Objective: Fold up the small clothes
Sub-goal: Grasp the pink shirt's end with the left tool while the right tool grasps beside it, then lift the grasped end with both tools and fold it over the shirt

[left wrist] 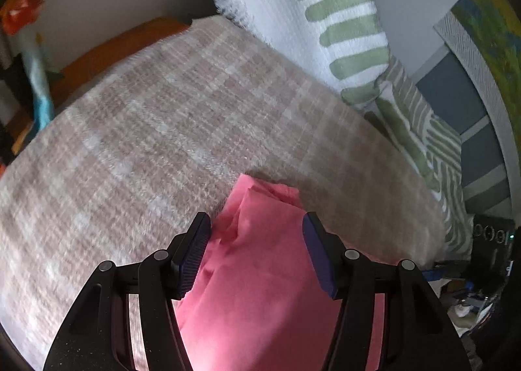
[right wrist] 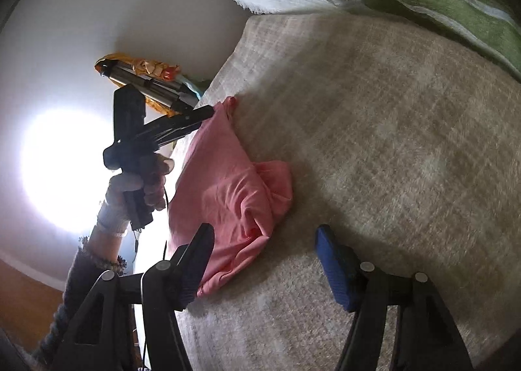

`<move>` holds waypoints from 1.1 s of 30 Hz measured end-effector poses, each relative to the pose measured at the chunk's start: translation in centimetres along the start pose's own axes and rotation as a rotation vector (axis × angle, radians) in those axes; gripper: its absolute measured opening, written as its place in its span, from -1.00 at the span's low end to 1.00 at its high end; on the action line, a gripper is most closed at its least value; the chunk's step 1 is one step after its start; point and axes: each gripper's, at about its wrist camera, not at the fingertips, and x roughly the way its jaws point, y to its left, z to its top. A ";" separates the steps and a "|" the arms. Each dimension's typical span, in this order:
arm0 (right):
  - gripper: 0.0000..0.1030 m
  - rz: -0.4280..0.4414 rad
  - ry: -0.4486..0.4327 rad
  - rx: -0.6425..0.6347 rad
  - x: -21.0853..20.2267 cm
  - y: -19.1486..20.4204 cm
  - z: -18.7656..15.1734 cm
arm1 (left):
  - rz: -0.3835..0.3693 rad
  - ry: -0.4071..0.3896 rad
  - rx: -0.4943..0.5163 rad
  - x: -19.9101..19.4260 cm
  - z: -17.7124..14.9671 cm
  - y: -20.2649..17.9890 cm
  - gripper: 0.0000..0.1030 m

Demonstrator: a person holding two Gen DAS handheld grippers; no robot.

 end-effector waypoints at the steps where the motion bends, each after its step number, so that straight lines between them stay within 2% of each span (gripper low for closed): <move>1: 0.34 0.002 0.000 -0.003 0.1 0.1 0.1 | 0.000 0.007 0.012 0.4 0.0 -0.1 0.12; 7: 0.33 0.016 0.013 -0.024 1.4 1.0 0.5 | -0.008 -0.039 0.052 1.0 0.4 -0.3 0.07; 9: 0.18 0.014 0.011 -0.015 1.6 1.0 0.5 | -0.004 -0.041 0.079 1.2 0.4 -0.9 0.04; 11: 0.06 0.025 0.016 0.002 2.0 1.0 0.5 | 0.001 -0.044 0.106 1.3 0.1 -1.3 -0.21; 13: -0.09 0.031 0.027 0.009 2.5 1.0 0.5 | -0.005 -0.042 0.090 1.4 0.2 -1.0 -0.64; 15: -0.30 0.026 0.033 0.005 3.0 1.2 0.4 | -0.028 -0.035 0.062 1.4 0.2 -0.6 -0.79; 16: -0.39 0.018 0.035 0.003 3.2 1.4 0.4 | -0.027 -0.037 0.068 1.3 0.1 -0.6 -0.82; 18: -0.73 0.011 0.042 0.010 3.6 1.2 0.4 | -0.005 -0.044 0.086 1.1 -0.1 -0.9 -0.84; 20: -0.85 0.010 0.039 0.015 3.8 1.4 0.4 | 0.007 -0.059 0.082 0.7 -0.1 -1.1 -0.85; 26: -0.89 -0.019 0.003 -0.053 2.8 2.9 0.2 | 0.010 -0.125 0.056 -1.5 -0.1 -1.4 -0.86; 33: -0.90 -0.090 -0.040 -0.271 0.7 7.8 0.9 | -0.007 -0.253 0.012 -6.9 -1.0 -1.0 -0.87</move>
